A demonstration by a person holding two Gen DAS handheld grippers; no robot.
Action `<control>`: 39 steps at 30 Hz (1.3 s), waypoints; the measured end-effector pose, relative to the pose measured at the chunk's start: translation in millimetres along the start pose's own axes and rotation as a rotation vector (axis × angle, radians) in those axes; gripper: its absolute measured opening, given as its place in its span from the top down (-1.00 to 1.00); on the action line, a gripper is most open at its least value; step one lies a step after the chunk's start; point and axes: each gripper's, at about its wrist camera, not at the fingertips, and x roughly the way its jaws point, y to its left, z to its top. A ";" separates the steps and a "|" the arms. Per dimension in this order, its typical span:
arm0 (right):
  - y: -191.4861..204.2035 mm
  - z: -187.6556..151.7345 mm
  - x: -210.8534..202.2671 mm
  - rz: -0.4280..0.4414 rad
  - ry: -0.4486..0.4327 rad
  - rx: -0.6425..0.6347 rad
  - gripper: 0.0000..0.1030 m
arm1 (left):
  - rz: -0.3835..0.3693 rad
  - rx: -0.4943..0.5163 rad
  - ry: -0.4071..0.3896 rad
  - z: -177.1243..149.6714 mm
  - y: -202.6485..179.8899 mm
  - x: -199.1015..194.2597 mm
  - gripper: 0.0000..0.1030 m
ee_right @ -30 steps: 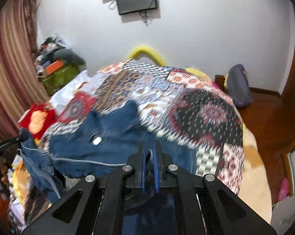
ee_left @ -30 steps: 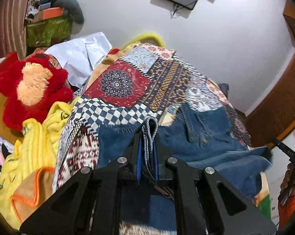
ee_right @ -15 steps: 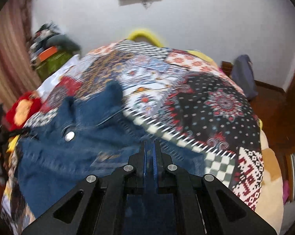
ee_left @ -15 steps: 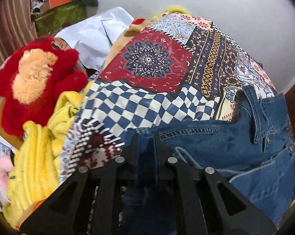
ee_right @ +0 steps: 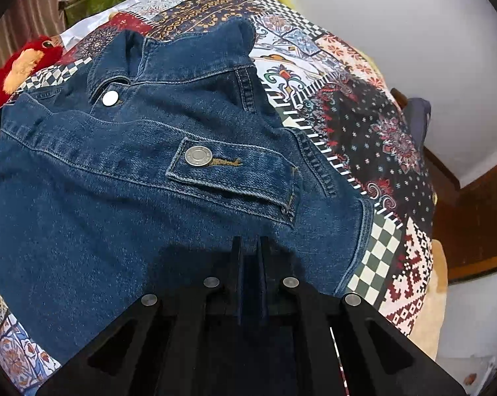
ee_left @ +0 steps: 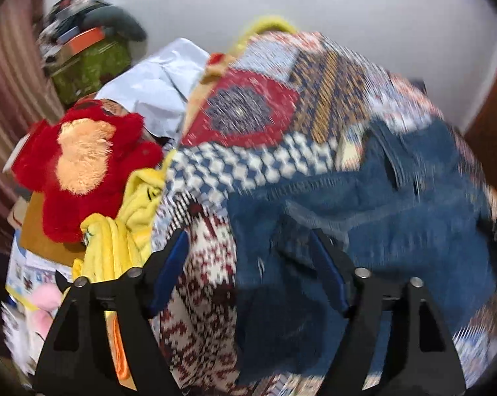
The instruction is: Fold large clothes
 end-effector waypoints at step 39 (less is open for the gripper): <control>-29.2 3.9 18.7 0.066 -0.014 0.061 0.79 | -0.128 -0.064 0.123 -7.6 -41.3 107.9 -0.80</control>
